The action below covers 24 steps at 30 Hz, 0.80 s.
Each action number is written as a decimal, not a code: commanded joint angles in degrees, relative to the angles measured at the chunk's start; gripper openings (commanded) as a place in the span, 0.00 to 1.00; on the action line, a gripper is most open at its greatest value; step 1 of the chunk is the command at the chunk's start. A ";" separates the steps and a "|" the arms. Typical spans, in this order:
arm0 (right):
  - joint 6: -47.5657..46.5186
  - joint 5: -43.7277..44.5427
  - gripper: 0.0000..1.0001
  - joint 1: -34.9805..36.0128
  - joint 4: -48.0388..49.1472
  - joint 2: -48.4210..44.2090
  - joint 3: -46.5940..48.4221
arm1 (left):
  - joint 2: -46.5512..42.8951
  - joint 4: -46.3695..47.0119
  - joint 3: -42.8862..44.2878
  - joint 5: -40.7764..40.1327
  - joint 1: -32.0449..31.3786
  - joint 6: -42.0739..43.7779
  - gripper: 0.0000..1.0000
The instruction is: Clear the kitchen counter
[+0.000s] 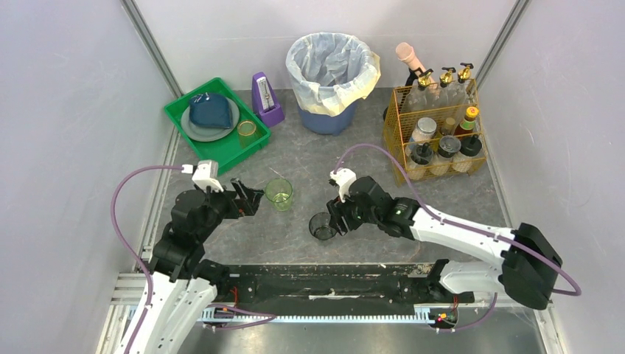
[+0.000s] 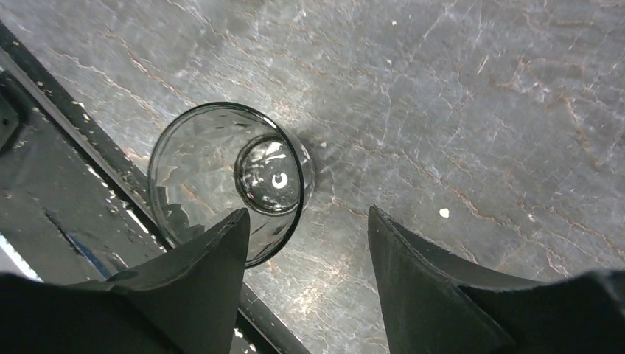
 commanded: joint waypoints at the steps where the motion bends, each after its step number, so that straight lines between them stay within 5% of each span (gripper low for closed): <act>1: -0.84 2.43 0.59 1.11 -3.88 4.29 5.07 | -3.01 3.75 -0.07 0.08 -0.15 -1.20 1.00; 5: -0.18 1.86 0.51 1.73 -3.15 9.39 7.50 | -3.22 3.69 0.43 1.03 1.12 -0.66 1.00; 15: 0.74 2.86 0.01 0.84 2.88 7.52 4.31 | -2.47 4.54 0.17 5.65 2.68 -1.38 1.00; 24: 10.25 -6.16 0.00 -7.33 23.01 -8.19 -11.00 | 4.78 14.57 -0.37 18.21 2.68 -9.94 1.00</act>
